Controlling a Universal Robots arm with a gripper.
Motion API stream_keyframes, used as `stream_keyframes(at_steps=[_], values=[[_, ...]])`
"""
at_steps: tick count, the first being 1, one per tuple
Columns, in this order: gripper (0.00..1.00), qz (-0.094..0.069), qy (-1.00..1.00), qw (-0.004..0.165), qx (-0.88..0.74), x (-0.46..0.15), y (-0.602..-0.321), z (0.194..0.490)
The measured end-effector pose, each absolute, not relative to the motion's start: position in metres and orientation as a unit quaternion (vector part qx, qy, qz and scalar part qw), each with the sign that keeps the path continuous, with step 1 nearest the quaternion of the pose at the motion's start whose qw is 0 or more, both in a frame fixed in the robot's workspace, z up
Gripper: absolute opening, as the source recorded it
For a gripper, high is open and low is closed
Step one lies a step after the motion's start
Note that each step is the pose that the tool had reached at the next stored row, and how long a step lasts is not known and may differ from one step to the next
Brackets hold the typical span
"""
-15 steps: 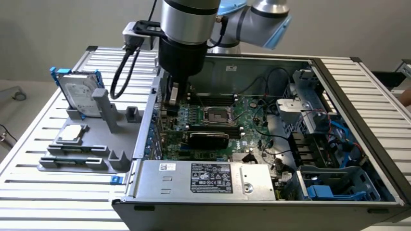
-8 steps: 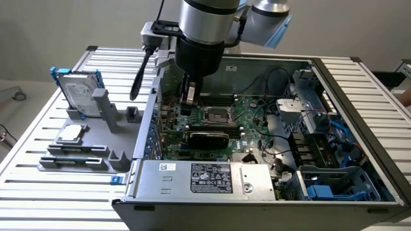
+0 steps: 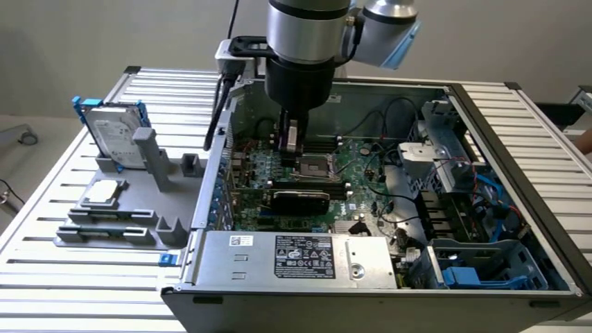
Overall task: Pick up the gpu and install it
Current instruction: 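Press down on the gpu until it lock into place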
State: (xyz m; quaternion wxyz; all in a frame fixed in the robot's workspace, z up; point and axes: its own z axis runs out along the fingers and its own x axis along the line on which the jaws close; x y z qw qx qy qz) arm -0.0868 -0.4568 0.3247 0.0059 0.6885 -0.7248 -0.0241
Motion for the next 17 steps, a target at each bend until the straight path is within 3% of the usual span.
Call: stream_keyframes(at_steps=[4, 17], values=[[0.11, -0.013, -0.725, -0.007, 0.689, -0.0868, -0.4564, 0.3260], [0.11, -0.013, -0.725, -0.007, 0.689, -0.0868, -0.4564, 0.3344]])
